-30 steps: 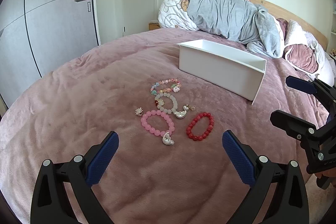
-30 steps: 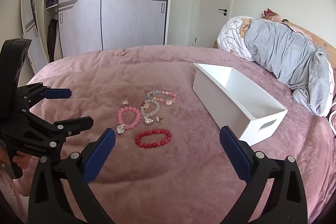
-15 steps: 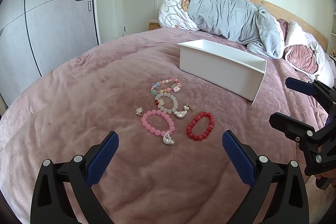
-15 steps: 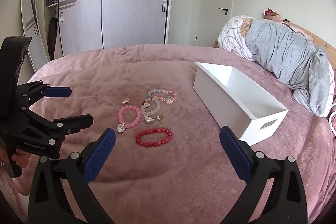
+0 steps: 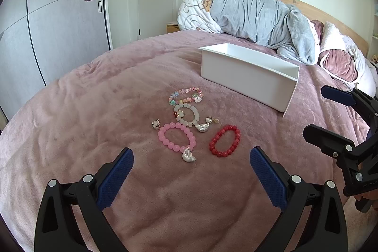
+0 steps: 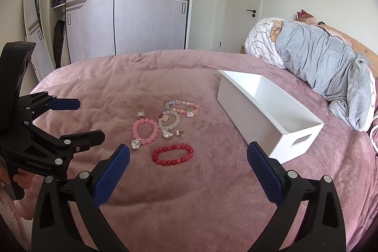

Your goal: Organize jewelry

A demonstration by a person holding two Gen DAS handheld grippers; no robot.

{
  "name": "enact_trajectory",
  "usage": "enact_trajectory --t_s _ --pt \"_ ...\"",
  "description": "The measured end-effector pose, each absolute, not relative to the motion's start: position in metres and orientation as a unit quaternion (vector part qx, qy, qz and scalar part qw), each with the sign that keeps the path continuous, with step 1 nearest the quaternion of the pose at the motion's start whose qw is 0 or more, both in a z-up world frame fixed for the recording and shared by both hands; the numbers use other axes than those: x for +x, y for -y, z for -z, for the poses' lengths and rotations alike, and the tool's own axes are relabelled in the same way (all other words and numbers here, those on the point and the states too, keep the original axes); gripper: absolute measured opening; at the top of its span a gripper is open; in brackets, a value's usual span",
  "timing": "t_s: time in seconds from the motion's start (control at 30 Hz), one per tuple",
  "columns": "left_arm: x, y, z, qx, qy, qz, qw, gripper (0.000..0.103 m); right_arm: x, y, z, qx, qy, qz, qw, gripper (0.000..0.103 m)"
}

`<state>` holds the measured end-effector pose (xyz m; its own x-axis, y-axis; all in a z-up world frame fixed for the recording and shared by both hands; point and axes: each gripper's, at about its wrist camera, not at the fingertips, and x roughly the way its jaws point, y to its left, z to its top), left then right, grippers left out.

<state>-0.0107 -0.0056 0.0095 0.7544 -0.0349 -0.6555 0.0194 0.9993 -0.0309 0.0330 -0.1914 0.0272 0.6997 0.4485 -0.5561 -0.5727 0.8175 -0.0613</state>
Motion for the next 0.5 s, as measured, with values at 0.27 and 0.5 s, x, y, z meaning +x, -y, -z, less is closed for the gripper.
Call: enact_trajectory --t_s 0.27,0.5 --pt "-0.0107 0.0061 -0.0094 -0.011 -0.351 0.014 0.936 0.1 0.0327 0.1915 -0.0271 -0.116 -0.269 -0.279 0.914 0.098" --pt "-0.0085 0.0051 0.0 -0.011 -0.359 0.014 0.933 0.1 0.0359 0.1915 -0.0245 -0.118 -0.276 -0.277 0.913 0.098"
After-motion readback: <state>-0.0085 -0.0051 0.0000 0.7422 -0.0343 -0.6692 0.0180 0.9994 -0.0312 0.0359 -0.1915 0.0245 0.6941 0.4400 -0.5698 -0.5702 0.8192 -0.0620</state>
